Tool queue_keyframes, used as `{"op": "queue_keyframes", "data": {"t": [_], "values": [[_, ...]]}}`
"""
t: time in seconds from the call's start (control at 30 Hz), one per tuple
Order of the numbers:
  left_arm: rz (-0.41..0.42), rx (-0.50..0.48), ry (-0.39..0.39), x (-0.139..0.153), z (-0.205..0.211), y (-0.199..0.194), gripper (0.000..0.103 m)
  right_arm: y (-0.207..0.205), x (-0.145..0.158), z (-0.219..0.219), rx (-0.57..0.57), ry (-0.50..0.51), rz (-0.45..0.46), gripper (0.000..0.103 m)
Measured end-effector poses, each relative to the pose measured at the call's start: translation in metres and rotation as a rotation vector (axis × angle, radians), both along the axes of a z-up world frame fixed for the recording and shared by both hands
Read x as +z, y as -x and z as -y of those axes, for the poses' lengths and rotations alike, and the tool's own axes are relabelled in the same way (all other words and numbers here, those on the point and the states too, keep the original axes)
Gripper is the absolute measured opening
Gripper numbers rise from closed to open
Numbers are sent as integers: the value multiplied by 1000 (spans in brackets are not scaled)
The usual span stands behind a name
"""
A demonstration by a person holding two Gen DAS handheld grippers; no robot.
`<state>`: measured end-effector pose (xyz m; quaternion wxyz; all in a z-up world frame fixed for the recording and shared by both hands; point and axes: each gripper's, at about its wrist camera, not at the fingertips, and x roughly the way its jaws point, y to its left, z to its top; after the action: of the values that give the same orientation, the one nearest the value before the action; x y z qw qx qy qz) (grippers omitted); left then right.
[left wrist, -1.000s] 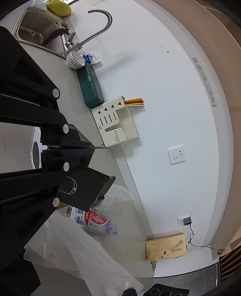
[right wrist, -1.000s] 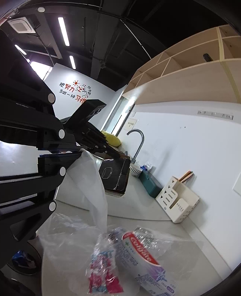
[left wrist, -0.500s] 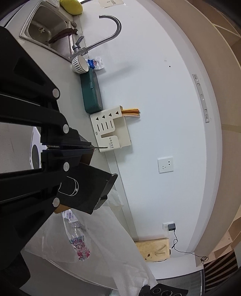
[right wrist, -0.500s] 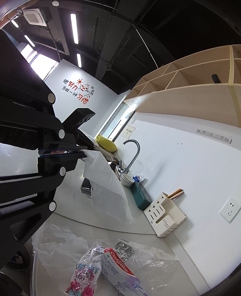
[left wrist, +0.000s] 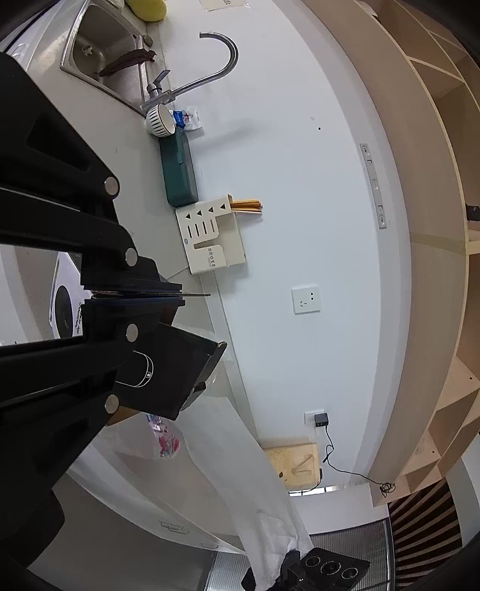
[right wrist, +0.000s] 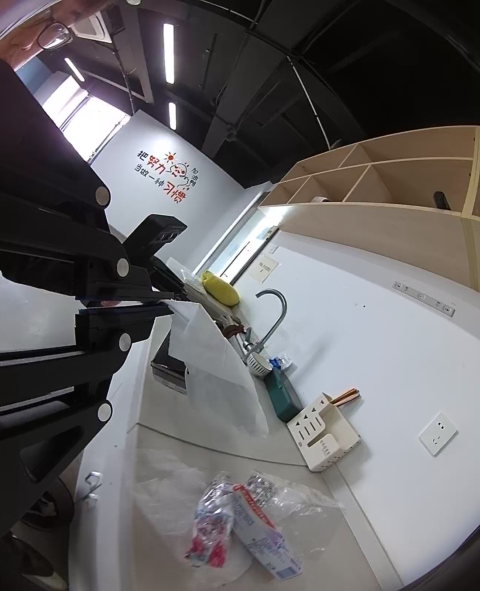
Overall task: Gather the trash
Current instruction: 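Lift the speaker box with the left tool while the right tool lifts the plastic bag, then lower the box and bag over the wastebasket and release them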
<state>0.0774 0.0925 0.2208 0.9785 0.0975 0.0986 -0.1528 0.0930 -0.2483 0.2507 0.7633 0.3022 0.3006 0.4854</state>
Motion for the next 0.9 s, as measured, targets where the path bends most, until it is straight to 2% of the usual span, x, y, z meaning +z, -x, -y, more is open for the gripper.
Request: {"op": "queue_keyframes", "data": {"t": [0.23,0.5,0.7,0.9], "values": [[1,-72,6,-11,19,65,3,66,-17,22,-26,59,9,7],[-44,-139,-10,-46,41,121,3,122,-56,37,-22,84,-43,7],[-138,-180,-8,-90,55,135,3,140,-100,38,-23,118,-129,7],[-253,-198,18,-143,68,124,3,141,-147,33,-39,163,-196,7]]}}
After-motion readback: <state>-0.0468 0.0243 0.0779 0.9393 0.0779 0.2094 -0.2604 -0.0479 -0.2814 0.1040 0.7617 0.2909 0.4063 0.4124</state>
